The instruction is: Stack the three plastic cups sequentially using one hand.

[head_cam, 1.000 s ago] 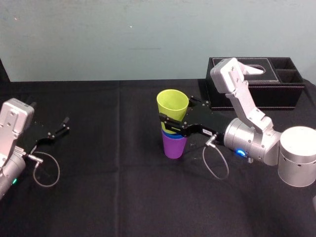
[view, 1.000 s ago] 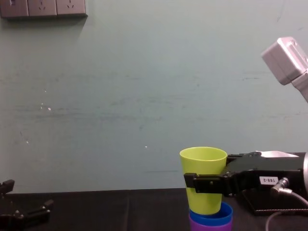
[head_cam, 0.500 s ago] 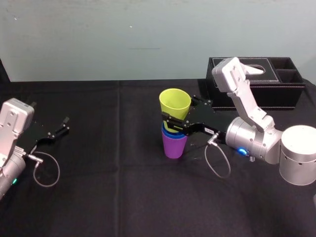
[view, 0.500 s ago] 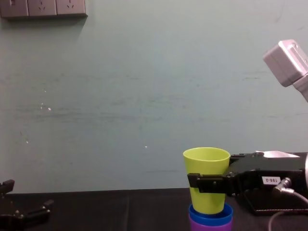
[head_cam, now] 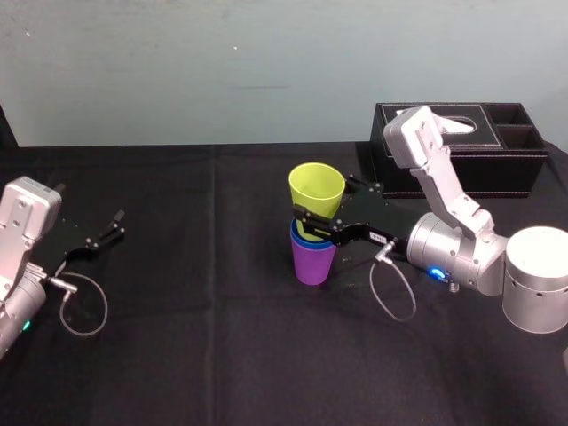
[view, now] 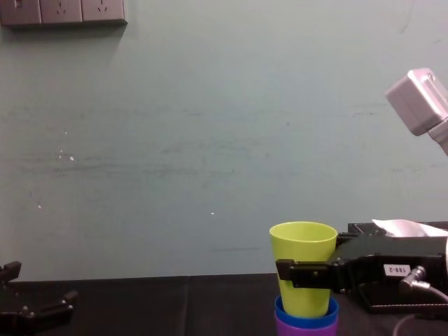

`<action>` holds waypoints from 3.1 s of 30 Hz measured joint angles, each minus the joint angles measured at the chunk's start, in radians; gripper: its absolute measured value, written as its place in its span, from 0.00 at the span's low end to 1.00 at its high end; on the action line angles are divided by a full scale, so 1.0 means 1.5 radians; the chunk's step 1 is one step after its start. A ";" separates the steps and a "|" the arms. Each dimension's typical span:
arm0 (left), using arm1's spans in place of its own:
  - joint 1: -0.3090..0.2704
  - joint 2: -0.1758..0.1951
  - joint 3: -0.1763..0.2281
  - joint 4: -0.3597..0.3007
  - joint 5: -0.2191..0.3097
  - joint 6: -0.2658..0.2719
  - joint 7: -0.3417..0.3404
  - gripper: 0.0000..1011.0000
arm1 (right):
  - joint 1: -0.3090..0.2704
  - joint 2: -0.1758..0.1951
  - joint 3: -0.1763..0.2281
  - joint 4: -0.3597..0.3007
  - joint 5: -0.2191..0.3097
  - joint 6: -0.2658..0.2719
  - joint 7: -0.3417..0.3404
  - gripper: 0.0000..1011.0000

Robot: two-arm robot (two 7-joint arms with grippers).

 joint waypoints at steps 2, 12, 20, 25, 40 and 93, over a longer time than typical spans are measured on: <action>0.000 0.000 0.000 0.000 0.000 0.000 0.000 1.00 | 0.002 -0.001 -0.002 0.005 0.000 -0.001 0.001 0.73; 0.000 0.000 0.000 0.000 0.000 0.000 0.000 1.00 | 0.008 -0.005 -0.007 0.022 -0.001 -0.003 0.005 0.73; 0.000 0.000 0.000 0.000 0.000 0.000 0.000 1.00 | 0.007 -0.005 -0.007 0.020 0.000 -0.003 0.005 0.73; 0.000 0.000 0.000 0.000 0.000 0.000 0.000 1.00 | 0.007 -0.005 -0.007 0.019 0.000 -0.003 0.005 0.85; 0.000 0.000 0.000 0.000 0.000 0.000 0.000 1.00 | 0.006 -0.004 -0.006 0.017 0.000 -0.003 0.005 0.99; 0.000 0.000 0.000 0.000 0.000 0.000 0.000 1.00 | -0.174 0.106 0.147 -0.001 0.086 -0.108 -0.005 0.99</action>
